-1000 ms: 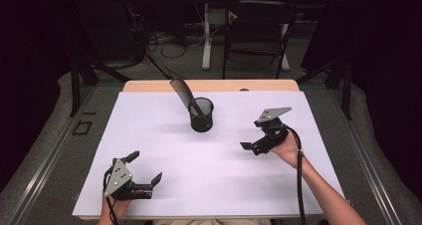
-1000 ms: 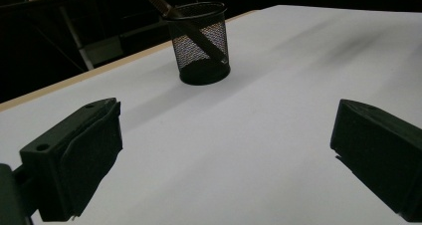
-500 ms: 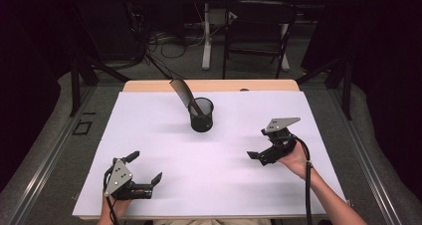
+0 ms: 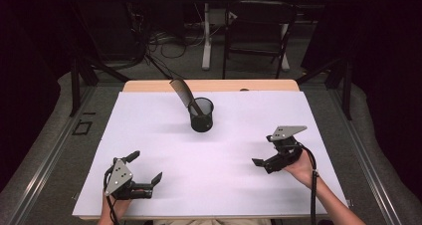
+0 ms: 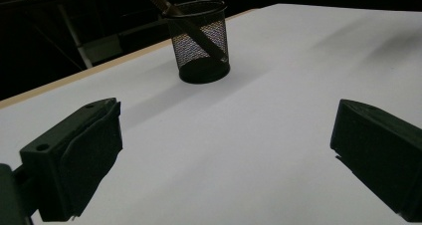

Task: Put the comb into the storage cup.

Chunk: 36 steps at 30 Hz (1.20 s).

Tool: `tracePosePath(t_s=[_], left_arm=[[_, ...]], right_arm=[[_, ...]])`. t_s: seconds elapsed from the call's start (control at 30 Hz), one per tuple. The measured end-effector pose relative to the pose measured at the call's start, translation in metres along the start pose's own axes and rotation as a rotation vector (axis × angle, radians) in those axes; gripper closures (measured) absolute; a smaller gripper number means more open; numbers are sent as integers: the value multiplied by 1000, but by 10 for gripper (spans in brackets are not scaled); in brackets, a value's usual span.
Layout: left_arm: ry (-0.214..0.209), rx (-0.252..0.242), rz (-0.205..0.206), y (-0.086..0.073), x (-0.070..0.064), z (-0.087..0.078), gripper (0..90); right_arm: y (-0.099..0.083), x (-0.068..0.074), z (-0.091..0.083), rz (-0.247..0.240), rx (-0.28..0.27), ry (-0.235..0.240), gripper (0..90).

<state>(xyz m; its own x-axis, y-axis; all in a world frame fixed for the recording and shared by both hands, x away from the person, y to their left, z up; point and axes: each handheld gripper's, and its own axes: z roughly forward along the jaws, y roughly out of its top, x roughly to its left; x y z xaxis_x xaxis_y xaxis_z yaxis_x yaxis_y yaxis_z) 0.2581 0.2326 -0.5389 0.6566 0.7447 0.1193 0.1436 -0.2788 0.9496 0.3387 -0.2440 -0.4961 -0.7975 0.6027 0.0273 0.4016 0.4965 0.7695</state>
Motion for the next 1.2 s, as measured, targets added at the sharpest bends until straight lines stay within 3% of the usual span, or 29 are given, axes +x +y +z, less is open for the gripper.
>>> tracePosePath(t_s=[0.63,1.2], left_arm=[[-2,2,0,0,0,-1,0],[-2,4,-3,0,-1,-1,0]], right_arm=[[-25,14,-15,6,-58,-65,0],[-47,27,-26,24,-86,-92,0]])
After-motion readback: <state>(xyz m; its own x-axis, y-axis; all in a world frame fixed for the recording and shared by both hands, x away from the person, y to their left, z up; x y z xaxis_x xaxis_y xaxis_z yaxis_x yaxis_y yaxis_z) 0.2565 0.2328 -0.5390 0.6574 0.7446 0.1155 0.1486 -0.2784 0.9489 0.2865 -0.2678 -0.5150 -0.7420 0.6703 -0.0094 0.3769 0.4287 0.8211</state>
